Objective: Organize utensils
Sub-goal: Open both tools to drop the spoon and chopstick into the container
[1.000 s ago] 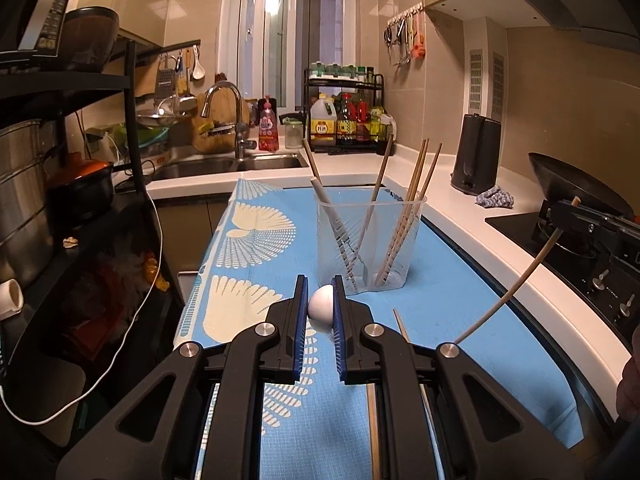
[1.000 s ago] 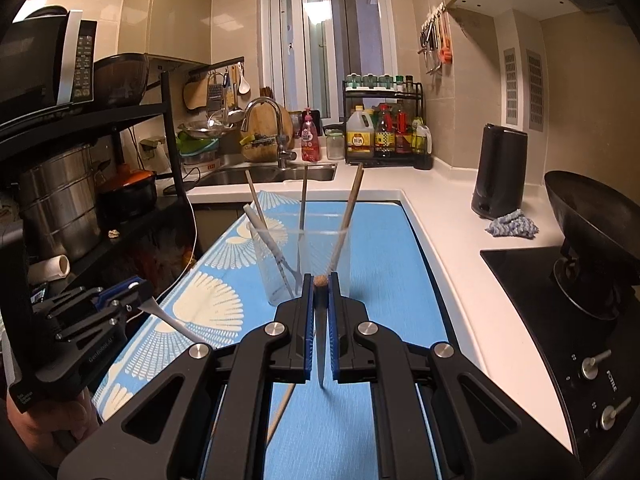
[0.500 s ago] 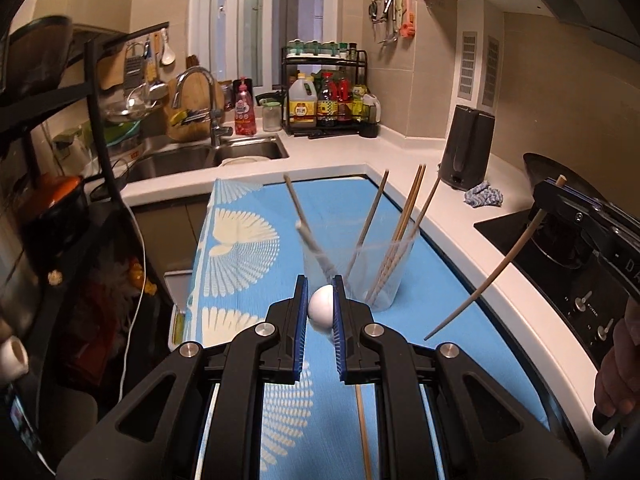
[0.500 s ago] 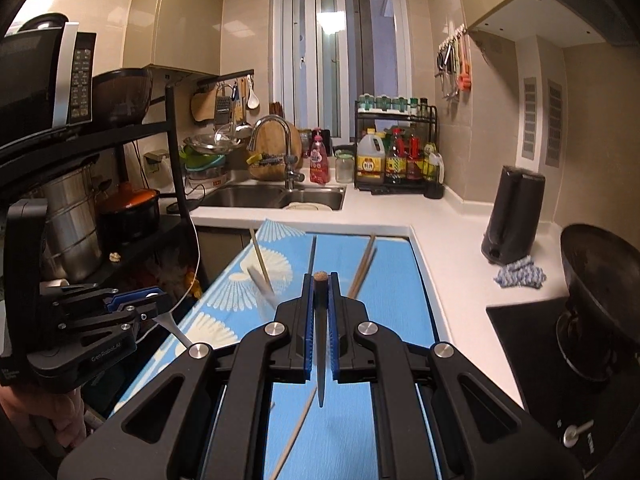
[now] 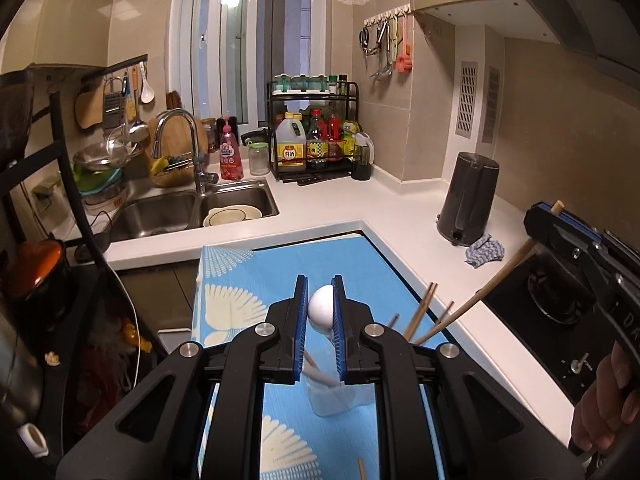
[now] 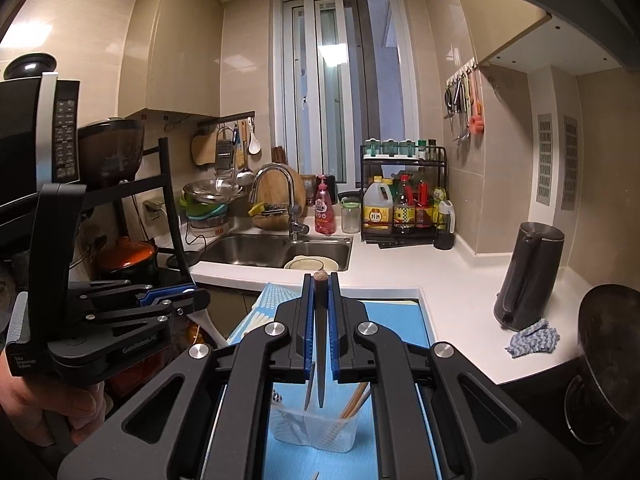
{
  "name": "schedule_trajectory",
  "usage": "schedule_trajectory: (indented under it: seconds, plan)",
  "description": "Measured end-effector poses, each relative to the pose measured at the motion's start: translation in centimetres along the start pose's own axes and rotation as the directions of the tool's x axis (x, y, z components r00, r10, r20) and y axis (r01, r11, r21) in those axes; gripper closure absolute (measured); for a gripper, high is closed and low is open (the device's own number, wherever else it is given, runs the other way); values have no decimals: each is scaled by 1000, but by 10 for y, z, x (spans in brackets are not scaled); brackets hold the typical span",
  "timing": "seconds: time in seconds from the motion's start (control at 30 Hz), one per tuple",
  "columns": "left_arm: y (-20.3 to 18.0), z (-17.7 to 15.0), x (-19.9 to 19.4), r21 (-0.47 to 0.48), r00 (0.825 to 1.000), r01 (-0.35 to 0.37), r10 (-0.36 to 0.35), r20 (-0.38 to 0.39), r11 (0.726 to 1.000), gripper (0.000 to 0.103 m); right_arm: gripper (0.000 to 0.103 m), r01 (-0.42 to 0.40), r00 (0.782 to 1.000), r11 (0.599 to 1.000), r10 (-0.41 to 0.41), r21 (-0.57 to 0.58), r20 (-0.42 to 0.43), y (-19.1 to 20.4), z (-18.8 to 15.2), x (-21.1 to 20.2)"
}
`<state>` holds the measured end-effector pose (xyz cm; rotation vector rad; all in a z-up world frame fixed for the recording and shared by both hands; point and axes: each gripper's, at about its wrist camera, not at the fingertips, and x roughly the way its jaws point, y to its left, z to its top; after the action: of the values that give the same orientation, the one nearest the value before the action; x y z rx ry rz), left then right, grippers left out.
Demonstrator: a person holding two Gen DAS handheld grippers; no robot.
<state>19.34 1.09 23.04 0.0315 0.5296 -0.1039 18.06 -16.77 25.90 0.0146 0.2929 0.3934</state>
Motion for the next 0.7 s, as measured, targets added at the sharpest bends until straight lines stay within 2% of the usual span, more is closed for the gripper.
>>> schedule_trajectory:
  seconds: [0.1,0.23,0.4,0.47,0.53,0.57,0.6,0.7]
  plan:
    - [-4,-5,38,25,998,-33,34,-49,999,91,97,4,1000,1000,-4,2,-28,-3,-13,25]
    - [-3,-21,83,40,990,-41,46,-132,998,91,97,16,996,1000,-16,-4,-85,-6,-40,53]
    - [-3,-44,113,41,978,-9,17,-207,999,91,96,20,985,1000,-20,-3,-173,-10,-69,80]
    - [-1,-49,113,37,978,-2,10,-208,999,90,94,22,979,1000,-22,-2,-202,-12,-75,85]
    - [1,-48,104,29,983,-1,7,-183,1000,79,89,30,977,1000,-29,4,-209,-15,-79,84]
    - [3,-45,99,19,986,4,-1,-166,1000,68,87,30,978,999,-28,10,-208,-16,-79,82]
    - [5,-43,90,12,989,5,-3,-145,1000,64,84,34,978,999,-31,13,-205,-16,-79,78]
    - [6,-37,71,3,994,-6,7,-108,1000,64,80,44,983,999,-41,15,-179,-14,-75,66]
